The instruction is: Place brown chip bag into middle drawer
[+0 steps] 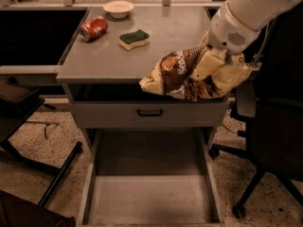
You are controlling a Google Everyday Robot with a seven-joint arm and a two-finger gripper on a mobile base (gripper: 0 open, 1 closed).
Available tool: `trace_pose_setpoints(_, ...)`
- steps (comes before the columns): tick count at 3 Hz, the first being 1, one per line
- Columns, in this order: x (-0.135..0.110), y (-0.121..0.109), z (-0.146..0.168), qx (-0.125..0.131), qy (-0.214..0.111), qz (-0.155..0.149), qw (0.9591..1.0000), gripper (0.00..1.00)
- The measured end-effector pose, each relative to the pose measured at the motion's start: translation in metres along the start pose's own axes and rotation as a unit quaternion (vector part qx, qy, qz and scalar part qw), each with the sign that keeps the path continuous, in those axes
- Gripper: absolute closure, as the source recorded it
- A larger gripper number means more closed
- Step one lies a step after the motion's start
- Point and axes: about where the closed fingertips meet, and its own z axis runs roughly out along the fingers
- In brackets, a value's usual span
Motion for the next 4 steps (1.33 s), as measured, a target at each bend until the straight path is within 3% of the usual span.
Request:
trace_pose_setpoints(1,0.016,0.027,0.023,0.006,-0.013,-0.01,0.9998,1.0)
trace_pose_setpoints(2,0.028,0.03,0.071,0.049,-0.023,-0.021,0.9983,1.0)
trace_pose_setpoints(3,0.027,0.03,0.071,0.05,-0.024,-0.021,0.9983,1.0)
trace_pose_setpoints(4,0.033,0.047,0.089,0.05,-0.023,-0.004,0.9985,1.0)
